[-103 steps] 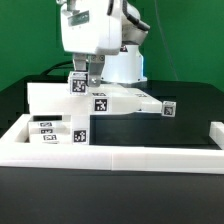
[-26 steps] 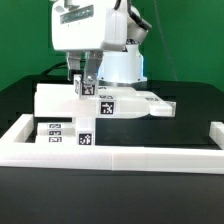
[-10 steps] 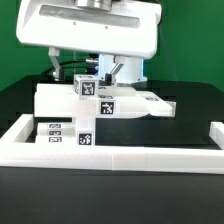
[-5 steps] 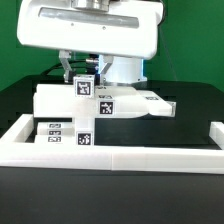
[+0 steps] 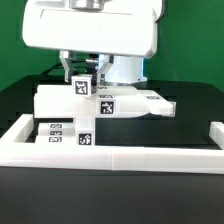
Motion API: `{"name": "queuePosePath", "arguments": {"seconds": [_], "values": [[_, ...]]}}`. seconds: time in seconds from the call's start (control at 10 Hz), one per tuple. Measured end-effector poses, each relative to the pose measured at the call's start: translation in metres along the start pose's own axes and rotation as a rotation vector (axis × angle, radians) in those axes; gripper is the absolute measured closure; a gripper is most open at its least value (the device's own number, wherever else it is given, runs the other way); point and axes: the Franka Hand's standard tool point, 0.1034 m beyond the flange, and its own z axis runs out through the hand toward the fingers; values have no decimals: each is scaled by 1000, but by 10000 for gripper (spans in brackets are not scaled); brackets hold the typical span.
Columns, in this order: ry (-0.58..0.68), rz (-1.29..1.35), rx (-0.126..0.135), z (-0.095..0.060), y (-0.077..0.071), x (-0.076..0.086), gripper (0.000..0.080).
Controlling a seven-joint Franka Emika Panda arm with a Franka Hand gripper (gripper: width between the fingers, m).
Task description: Assemble chair
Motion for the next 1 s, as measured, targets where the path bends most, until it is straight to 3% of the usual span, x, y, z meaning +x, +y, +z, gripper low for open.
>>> {"name": "queuePosePath", "arguments": {"seconds": [1.0], "values": [[-2, 619, 13, -1, -2, 1, 512]]}}
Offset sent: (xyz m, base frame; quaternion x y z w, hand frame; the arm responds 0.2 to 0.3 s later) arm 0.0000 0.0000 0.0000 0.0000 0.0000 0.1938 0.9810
